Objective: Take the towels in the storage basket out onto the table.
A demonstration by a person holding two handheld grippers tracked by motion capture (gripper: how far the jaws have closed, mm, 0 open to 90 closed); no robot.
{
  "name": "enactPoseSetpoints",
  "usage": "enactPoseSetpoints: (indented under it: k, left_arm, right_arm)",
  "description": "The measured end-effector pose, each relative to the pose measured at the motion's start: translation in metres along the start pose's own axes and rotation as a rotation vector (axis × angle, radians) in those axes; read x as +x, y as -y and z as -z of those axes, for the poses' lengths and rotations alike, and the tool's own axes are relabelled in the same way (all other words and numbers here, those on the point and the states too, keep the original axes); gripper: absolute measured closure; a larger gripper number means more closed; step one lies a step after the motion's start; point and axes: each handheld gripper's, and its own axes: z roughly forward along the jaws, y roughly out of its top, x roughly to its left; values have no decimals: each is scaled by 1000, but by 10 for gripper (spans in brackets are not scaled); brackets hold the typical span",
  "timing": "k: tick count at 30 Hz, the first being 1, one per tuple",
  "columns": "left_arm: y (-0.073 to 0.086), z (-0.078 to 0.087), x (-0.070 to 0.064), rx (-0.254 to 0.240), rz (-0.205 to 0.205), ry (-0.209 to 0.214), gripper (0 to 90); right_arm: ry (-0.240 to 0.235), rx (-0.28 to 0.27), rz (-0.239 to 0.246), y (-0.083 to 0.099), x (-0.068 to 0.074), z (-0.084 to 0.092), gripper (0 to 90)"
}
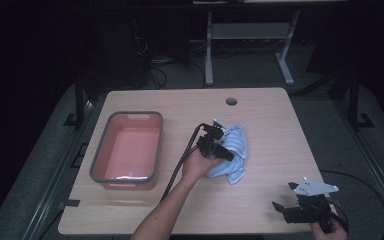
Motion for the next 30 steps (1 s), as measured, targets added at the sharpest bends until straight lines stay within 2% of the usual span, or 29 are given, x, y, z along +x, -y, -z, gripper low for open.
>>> enactPoseSetpoints:
  k: [10, 13, 18, 22, 30]
  left_arm:
    - [7, 16, 2, -48, -13, 33, 341]
    - [8, 20, 2, -57, -19, 22, 330]
    - [14, 24, 3, -56, -17, 15, 330]
    - [20, 28, 6, -59, -26, 20, 330]
    - [32, 33, 10, -70, -17, 33, 329]
  right_arm:
    - [6, -2, 3, 0, 1, 1, 140]
    - [7, 0, 1, 0, 1, 1, 140]
    - [9, -5, -11, -1, 1, 1, 140]
    - [17, -3, 1, -2, 0, 0, 140]
    - [19, 0, -10, -1, -1, -1, 140]
